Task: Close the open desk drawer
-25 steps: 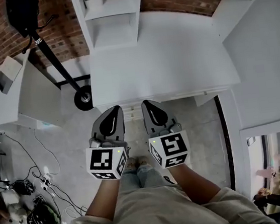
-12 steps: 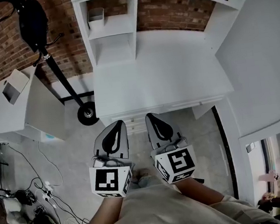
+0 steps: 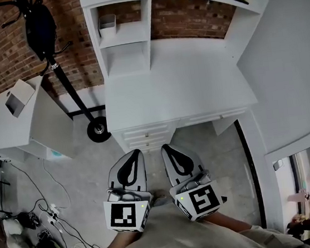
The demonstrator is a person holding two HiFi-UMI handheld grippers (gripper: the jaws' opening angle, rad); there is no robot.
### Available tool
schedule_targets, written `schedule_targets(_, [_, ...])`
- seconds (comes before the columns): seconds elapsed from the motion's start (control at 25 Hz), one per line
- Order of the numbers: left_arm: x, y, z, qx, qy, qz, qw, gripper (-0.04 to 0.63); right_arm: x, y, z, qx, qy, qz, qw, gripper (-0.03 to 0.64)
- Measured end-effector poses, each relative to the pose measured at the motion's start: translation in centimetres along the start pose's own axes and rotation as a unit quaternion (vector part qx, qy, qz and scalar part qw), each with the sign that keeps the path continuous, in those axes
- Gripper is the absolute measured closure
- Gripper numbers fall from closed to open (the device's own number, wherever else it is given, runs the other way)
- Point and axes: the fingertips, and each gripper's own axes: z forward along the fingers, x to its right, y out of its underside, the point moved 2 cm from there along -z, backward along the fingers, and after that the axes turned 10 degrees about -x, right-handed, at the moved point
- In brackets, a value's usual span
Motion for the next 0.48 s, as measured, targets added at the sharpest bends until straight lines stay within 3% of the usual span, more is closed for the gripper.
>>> schedule_targets(0.36, [1.13, 0.41, -0.76, 0.005, 0.008, -0.01, 0.9999, 0.578, -0.08, 1.01, -0.89, -0.009, 0.009, -0.005, 1.0, 0.588])
schedule_targets(0.48, [1.06, 0.77, -0.68, -0.006, 0.009, 0.003, 0.9999, 0.578, -0.25, 0.74, -0.68, 0.001, 0.007, -0.007, 1.0, 0.588])
